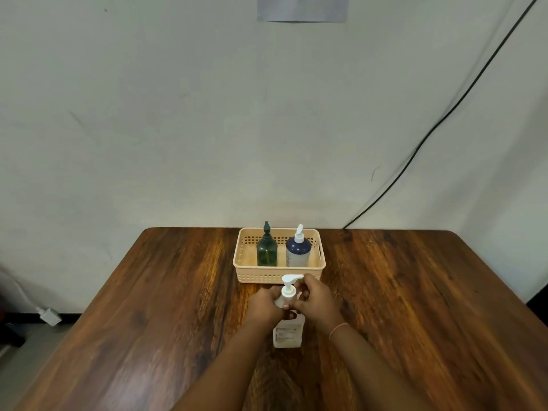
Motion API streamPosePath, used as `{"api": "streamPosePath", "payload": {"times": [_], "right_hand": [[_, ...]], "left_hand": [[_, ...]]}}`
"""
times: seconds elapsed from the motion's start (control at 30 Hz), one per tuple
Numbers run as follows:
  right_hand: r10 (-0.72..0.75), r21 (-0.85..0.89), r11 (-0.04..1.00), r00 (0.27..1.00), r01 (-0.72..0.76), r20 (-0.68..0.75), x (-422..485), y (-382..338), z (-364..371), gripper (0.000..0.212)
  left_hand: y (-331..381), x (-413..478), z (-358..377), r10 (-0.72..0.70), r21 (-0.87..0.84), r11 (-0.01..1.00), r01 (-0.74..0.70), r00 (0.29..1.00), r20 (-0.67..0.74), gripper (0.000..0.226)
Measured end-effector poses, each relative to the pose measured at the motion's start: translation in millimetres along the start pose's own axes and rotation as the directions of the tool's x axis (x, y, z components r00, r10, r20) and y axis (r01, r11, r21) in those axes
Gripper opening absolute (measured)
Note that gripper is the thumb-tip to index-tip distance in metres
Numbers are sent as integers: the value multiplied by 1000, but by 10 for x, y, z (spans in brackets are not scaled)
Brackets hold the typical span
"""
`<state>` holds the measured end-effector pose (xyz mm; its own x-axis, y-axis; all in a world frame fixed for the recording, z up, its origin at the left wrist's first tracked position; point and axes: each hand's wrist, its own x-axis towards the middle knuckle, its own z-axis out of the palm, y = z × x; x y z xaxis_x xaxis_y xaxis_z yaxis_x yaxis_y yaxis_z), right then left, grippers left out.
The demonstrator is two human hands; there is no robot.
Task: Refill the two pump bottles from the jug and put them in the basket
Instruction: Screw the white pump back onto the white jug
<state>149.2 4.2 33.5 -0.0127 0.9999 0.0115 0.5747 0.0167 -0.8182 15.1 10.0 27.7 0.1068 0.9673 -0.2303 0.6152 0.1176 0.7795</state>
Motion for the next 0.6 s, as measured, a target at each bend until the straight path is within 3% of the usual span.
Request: {"api": "streamPosePath", "payload": {"times": [0.07,0.27,0.47,0.6], "right_hand": [[-17,86,996,998,12,59,10,-2,5,48],[13,146,989,999,-5,-51,-30,32,74,39],[-28,64,997,994,35,-110,-64,39,142,21],[25,80,997,996,-18,-82,-20,9,141,32]], "left_hand": [[1,-1,-3,-2,1,1000,2,1000,0,50],[-3,19,23,-16,-2,1000,16,1000,2,53],[-14,16,19,-12,23,1000,12,1000,-12,53],[-12,28,21,-36,5,999,36,999,-4,42]]}}
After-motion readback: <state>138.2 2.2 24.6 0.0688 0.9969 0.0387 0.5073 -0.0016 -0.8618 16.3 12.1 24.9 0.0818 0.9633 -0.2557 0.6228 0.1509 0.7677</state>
